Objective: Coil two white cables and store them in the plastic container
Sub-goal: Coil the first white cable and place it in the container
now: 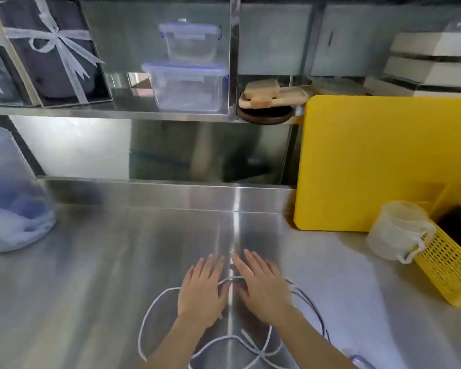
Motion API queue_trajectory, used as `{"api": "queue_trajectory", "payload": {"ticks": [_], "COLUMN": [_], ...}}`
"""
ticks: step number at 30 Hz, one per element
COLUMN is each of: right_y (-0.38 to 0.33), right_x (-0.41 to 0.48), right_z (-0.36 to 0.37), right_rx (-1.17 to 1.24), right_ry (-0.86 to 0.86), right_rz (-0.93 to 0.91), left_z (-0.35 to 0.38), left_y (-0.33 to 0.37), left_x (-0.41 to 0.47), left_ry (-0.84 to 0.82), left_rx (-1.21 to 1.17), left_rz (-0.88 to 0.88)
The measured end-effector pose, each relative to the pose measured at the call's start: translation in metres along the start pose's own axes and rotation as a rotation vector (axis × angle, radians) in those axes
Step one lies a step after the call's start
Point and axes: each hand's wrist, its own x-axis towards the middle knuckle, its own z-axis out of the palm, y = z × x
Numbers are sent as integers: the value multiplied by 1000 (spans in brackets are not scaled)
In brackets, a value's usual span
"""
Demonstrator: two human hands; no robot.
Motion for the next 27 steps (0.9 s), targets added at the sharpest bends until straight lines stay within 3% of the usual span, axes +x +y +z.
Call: {"api": "queue_trajectory", "payload": {"ticks": [3,6,11,13,17,21,23,27], "right_y": [9,7,0,2,3,11,23,34], "right_x": [-1,-7,-2,0,8,17,20,13], "right_z": [21,24,6,-9,-58,-108,-126,-139], "right_rx": [-19,-111,-244,-215,-131,53,100,-82], "right_ry": [-154,-46,135,228,404,613,612,501], "right_rz": [-9,-47,-32,-18,16,233,336,369], "left_z": [10,7,-12,-26,-73,-108,-114,-123], "left_y": [3,8,20,25,29,21,15,11], "left_x": [1,3,-2,-7,-5,-5,-10,-17], "left_ry": [46,-75,-115,-101,35,-3,-63,-73], "left_rx": [68,182,255,126,-420,-640,-735,-785], "left_rz": [-14,10,4,-8,-37,21,36,62]}}
